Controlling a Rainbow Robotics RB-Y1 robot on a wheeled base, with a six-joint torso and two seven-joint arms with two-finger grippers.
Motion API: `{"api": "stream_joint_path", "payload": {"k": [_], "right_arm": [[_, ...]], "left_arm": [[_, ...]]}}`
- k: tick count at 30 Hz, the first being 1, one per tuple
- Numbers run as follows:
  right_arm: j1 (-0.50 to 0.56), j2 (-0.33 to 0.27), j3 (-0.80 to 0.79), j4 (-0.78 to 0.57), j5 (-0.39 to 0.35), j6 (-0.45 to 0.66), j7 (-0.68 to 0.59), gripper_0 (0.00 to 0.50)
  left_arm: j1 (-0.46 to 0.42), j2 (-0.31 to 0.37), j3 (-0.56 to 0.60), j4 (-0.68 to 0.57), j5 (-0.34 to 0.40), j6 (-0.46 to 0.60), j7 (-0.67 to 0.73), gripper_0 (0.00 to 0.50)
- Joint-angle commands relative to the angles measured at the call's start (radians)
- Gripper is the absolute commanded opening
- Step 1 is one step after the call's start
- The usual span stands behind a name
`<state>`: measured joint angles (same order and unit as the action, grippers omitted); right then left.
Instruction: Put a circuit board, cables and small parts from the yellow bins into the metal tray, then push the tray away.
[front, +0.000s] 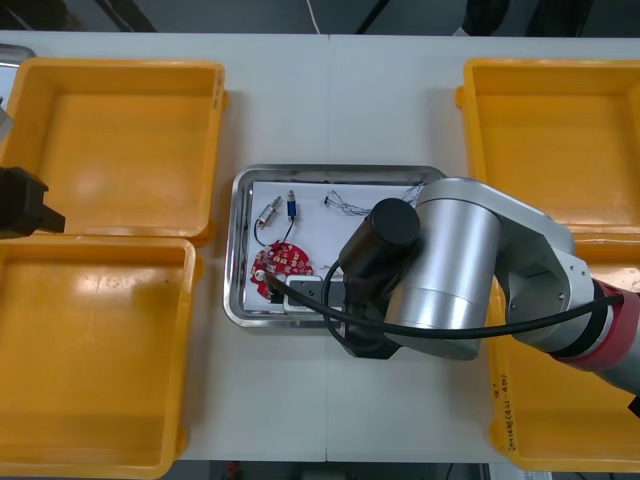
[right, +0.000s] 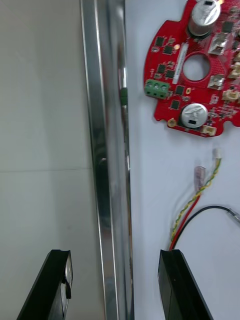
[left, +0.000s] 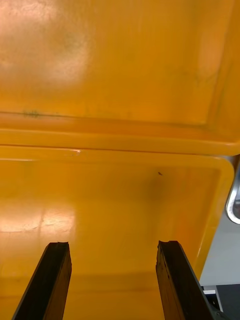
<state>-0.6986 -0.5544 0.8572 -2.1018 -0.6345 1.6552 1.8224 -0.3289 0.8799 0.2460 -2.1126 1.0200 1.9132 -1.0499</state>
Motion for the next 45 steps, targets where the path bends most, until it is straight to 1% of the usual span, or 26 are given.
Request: {"api": "stream_joint_path", "payload": {"k": [1, 5, 10, 12, 23, 27, 33, 34, 35, 37, 38, 39, 40, 41, 42, 45], "right_arm": [[-0.039, 0.034, 0.088, 0.013, 0.044, -0.011, 0.035, 0.5], [-0.039, 0.057, 0.132, 0.04, 0.078, -0.011, 0.032, 0.5], [-0.038, 0.094, 0.187, 0.065, 0.167, -0.011, 0.028, 0.5], [-0.038, 0.102, 0.195, 0.071, 0.182, -0.011, 0.026, 0.5], [-0.03, 0.103, 0.197, 0.129, 0.219, -0.071, 0.035, 0.5], [-0.03, 0.103, 0.206, 0.131, 0.233, -0.071, 0.034, 0.5], [-0.029, 0.103, 0.21, 0.131, 0.234, -0.069, 0.034, 0.5], [-0.027, 0.103, 0.21, 0.131, 0.236, -0.071, 0.034, 0.433], [-0.027, 0.102, 0.21, 0.131, 0.236, -0.071, 0.034, 0.387], [-0.027, 0.099, 0.21, 0.131, 0.237, -0.069, 0.034, 0.211], [-0.027, 0.099, 0.21, 0.131, 0.237, -0.071, 0.034, 0.163], [-0.027, 0.096, 0.21, 0.131, 0.237, -0.071, 0.031, 0.069], [-0.027, 0.096, 0.21, 0.132, 0.239, -0.071, 0.031, 0.052], [-0.027, 0.093, 0.21, 0.131, 0.239, -0.071, 0.031, 0.02], [-0.027, 0.091, 0.21, 0.131, 0.239, -0.071, 0.031, 0.007], [-0.027, 0.09, 0.21, 0.131, 0.25, -0.071, 0.032, 0.0]], "left_arm": [[0.059, 0.054, 0.047, -0.032, -0.003, 0.007, -0.107, 0.5], [0.079, 0.054, 0.047, -0.03, -0.026, 0.007, -0.116, 0.5], [0.102, 0.053, 0.047, -0.027, -0.049, 0.007, -0.127, 0.5], [0.108, 0.053, 0.049, -0.026, -0.055, 0.007, -0.13, 0.5], [0.116, 0.014, 0.056, -0.026, -0.072, 0.007, -0.148, 0.5], [0.116, 0.002, 0.056, -0.026, -0.083, 0.007, -0.151, 0.5], [0.12, -0.006, 0.056, -0.026, -0.098, 0.007, -0.162, 0.5], [0.12, -0.006, 0.056, -0.026, -0.097, 0.007, -0.163, 0.5], [0.12, -0.006, 0.056, -0.026, -0.095, 0.007, -0.165, 0.5], [0.123, -0.006, 0.056, -0.026, -0.095, 0.007, -0.166, 0.5], [0.123, -0.006, 0.055, -0.026, -0.095, 0.007, -0.165, 0.5], [0.123, -0.006, 0.056, -0.026, -0.095, 0.007, -0.166, 0.5], [0.123, -0.006, 0.056, -0.026, -0.095, 0.007, -0.166, 0.5], [0.123, -0.006, 0.056, -0.026, -0.095, 0.007, -0.166, 0.5], [0.123, -0.006, 0.056, -0.026, -0.095, 0.007, -0.166, 0.5], [0.123, -0.006, 0.056, -0.026, -0.095, 0.007, -0.166, 0.5]]}}
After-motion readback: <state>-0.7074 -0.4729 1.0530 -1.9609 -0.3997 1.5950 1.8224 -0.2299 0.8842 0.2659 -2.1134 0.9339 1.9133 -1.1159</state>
